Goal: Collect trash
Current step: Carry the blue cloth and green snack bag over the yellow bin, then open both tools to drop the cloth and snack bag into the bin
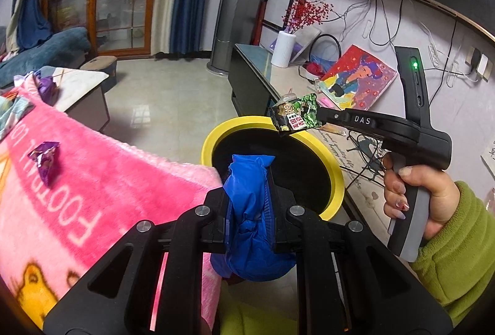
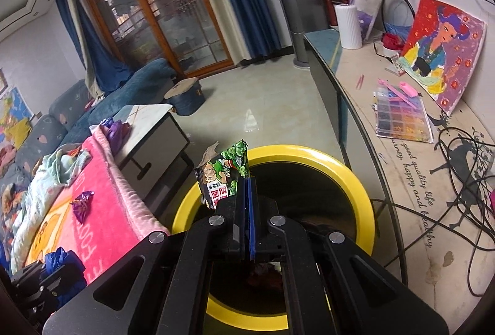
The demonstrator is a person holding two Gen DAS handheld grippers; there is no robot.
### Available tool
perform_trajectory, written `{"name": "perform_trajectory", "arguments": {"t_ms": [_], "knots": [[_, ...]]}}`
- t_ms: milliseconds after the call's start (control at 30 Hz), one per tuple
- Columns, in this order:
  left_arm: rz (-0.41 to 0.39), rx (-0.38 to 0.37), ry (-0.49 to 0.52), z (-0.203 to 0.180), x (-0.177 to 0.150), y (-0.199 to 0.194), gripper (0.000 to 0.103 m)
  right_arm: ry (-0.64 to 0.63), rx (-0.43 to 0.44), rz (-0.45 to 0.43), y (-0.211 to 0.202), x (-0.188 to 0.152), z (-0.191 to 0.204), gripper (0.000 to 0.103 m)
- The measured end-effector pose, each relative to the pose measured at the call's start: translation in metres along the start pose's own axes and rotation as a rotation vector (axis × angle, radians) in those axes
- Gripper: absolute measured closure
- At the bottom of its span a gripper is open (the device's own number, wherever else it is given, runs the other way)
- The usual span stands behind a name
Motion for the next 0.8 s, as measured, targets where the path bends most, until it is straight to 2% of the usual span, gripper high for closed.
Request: {"name": "perform_trajectory", "arguments": {"t_ms": [467, 800], "knots": [[0.042, -0.008, 0.002, -0.014, 0.007, 0.042, 0.092, 0.064, -0.025, 0.051, 0.014, -0.016, -0.035, 0.101], [0.077, 0.003, 0.019, -0.018, 0.007, 0.069, 0.092, 0.088, -0.014, 0.089, 0.025, -0.026, -0.046, 0.101]]}}
Point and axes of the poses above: each gripper's, at about its wrist camera, not at the fingertips, and y roughly the way its jaws point, z to its left, x to its top, the point moved 7 cm from there along y, roughly the way its jaws point, and after that the axes turned 7 degrees about -y, right-handed, at the moved point
